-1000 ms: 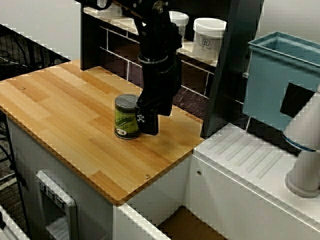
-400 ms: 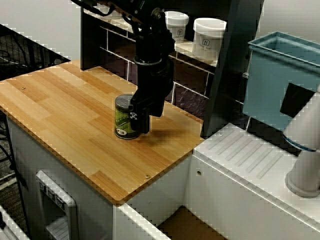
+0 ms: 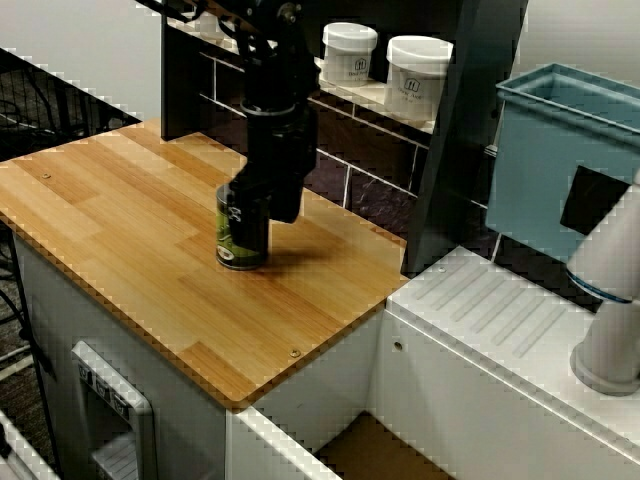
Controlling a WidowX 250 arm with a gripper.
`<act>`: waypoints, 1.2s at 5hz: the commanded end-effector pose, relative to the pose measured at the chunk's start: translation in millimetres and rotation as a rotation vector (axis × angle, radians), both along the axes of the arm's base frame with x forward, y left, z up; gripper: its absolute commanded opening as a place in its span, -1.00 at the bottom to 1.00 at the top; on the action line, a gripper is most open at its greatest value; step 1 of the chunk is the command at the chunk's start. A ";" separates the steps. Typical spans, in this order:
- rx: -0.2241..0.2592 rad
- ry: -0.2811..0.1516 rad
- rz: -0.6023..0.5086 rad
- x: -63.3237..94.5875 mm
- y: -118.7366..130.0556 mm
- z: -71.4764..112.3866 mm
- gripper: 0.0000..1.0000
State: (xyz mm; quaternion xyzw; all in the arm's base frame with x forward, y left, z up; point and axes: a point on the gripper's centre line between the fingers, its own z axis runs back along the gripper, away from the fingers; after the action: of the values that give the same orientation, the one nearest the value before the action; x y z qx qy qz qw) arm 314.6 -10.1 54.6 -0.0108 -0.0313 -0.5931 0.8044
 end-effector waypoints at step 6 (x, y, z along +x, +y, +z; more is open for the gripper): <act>-0.023 0.079 -0.093 -13.6 148.7 6.1 1.00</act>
State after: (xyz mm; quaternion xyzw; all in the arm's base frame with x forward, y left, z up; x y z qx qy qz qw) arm 295.5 133.4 49.6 -0.0642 0.0016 -0.6256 0.7775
